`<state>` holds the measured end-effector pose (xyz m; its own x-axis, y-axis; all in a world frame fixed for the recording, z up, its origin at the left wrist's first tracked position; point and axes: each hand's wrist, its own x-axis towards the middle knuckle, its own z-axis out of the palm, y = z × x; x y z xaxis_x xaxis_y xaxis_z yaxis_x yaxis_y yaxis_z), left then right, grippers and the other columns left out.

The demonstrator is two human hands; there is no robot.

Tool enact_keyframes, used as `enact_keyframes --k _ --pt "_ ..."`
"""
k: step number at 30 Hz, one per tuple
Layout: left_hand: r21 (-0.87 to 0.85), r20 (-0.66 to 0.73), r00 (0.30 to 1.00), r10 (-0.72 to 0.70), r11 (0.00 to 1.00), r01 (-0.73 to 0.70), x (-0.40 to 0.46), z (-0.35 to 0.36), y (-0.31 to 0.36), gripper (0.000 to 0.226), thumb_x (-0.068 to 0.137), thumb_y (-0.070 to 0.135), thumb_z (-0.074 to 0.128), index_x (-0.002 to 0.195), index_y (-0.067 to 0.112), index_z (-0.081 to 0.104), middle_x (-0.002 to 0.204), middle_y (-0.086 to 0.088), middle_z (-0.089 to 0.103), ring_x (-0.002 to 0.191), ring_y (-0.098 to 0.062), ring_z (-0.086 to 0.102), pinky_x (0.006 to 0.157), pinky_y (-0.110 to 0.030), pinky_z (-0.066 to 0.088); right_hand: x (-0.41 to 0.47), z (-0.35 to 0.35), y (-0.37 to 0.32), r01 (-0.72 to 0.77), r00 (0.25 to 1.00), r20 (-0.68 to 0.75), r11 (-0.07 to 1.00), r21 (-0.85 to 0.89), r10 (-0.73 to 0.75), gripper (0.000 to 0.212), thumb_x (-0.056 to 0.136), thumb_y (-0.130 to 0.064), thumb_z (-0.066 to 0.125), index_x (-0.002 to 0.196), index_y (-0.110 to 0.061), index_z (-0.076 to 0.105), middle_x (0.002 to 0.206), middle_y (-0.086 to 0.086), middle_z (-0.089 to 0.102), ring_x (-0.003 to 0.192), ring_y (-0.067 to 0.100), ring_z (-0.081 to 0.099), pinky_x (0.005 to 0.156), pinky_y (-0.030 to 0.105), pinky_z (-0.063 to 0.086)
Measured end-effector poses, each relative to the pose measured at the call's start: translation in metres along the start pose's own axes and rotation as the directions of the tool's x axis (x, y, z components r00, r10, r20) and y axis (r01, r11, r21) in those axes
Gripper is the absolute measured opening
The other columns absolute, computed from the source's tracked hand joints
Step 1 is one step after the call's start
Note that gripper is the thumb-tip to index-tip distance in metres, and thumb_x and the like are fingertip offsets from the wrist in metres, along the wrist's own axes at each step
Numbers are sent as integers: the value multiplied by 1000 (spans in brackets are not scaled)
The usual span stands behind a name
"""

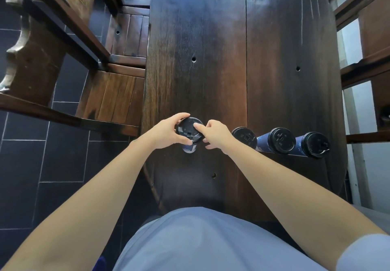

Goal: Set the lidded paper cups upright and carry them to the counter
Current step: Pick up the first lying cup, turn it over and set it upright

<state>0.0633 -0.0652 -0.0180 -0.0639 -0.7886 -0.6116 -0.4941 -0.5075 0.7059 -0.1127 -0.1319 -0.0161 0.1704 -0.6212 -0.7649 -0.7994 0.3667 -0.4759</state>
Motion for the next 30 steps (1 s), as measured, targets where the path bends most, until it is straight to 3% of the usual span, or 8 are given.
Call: enact_keyframes --k 3,5,7,10,14,19,24,30 --pt "-2 -61 998 17 1000 -17 -6 5 -2 75 83 20 88 143 30 43 127 13 51 111 -12 56 80 -8 47 -5 1 1 -64 996 62 998 19 63 33 100 -47 57 104 -14 56 117 9 65 98 25 69 68 35 62" --pt "-18 -72 997 37 999 -38 -11 8 -2 72 83 16 87 141 29 46 128 12 53 112 -11 55 78 -5 42 -9 -1 3 -102 990 100 994 36 98 40 101 -47 54 120 -12 57 122 9 64 98 25 69 62 35 62" --pt "-49 -88 995 53 997 -57 -18 13 -3 73 84 10 85 145 29 49 135 10 55 118 -9 53 85 -6 41 -13 -3 8 -120 984 134 993 16 117 46 102 -48 51 130 -12 54 126 10 63 96 24 68 58 34 62" --pt "-83 -63 997 41 995 -47 -27 25 -7 78 85 6 83 150 33 48 146 9 55 131 -12 50 103 -21 41 -16 -2 16 -120 979 160 992 -34 124 52 104 -52 42 138 -14 47 125 7 59 98 25 68 62 36 63" --pt "-106 -42 999 34 994 -38 -32 39 -12 77 87 4 81 150 35 48 152 8 53 144 -19 45 116 -32 37 -17 2 20 31 998 -53 997 -68 -35 52 105 -53 30 131 -12 48 123 7 61 107 26 64 96 43 54" --pt "-199 -71 997 35 979 -48 -36 49 -16 75 91 5 77 153 34 46 154 7 52 146 -20 45 121 -37 36 -17 18 14 99 993 -57 994 -43 -101 56 108 -50 21 137 -12 52 137 11 59 125 29 55 108 43 41" --pt "-219 -39 999 12 976 -21 -42 46 -20 87 88 8 81 158 34 38 156 8 50 146 -17 45 122 -39 37 -16 40 11 130 987 -103 989 70 -122 60 107 -57 23 127 -17 63 125 6 65 116 24 59 105 41 45" --pt "-201 -107 994 36 978 -57 -43 48 -21 88 84 7 84 157 31 41 154 7 53 143 -17 48 121 -42 41 -14 50 5 196 964 -191 980 39 -185 58 108 -54 25 121 -14 65 112 3 67 109 22 62 102 42 50"
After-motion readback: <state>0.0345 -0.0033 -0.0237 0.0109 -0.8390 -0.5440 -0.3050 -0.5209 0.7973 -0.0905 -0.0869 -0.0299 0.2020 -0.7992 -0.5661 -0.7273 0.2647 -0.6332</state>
